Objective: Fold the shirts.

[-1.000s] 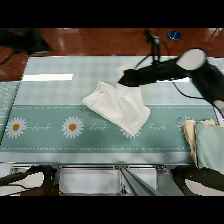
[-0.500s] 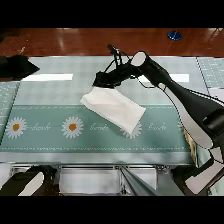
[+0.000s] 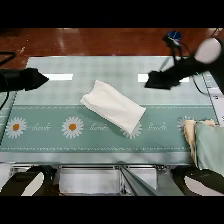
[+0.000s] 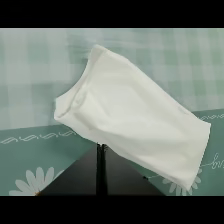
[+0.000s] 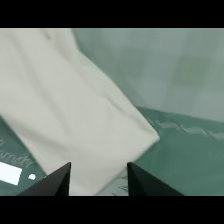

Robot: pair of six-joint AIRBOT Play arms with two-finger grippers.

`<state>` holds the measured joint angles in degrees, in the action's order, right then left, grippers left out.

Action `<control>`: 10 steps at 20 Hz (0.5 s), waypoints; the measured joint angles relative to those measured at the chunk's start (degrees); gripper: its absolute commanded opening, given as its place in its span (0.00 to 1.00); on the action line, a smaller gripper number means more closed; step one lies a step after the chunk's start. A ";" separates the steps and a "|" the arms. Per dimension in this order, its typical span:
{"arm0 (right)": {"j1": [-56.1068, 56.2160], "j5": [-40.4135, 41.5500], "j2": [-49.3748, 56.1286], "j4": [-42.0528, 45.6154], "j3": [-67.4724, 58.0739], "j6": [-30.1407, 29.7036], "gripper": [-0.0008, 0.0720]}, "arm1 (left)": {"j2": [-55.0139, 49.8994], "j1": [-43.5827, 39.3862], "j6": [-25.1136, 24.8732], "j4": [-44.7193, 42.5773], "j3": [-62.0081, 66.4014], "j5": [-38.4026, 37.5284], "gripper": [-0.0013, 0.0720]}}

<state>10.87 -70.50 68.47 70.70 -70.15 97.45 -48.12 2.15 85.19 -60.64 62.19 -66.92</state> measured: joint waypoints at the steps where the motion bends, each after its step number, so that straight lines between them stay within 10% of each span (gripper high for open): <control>1: -0.81 4.98 -6.05 1.62 8.85 4.15 0.58 | 1.11 -0.31 0.09 0.07 -1.81 0.35 0.04; 5: -2.10 23.17 -18.43 -9.68 36.52 9.66 0.58 | 4.00 -0.98 0.15 0.46 -8.15 1.29 0.04; 10: -2.45 31.28 -12.85 -35.30 48.06 -5.57 0.58 | 4.85 -1.20 0.24 1.14 -12.20 2.69 0.04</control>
<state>8.43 -39.22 55.61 35.40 -22.09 91.88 -43.27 0.95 85.43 -59.51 50.00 -64.23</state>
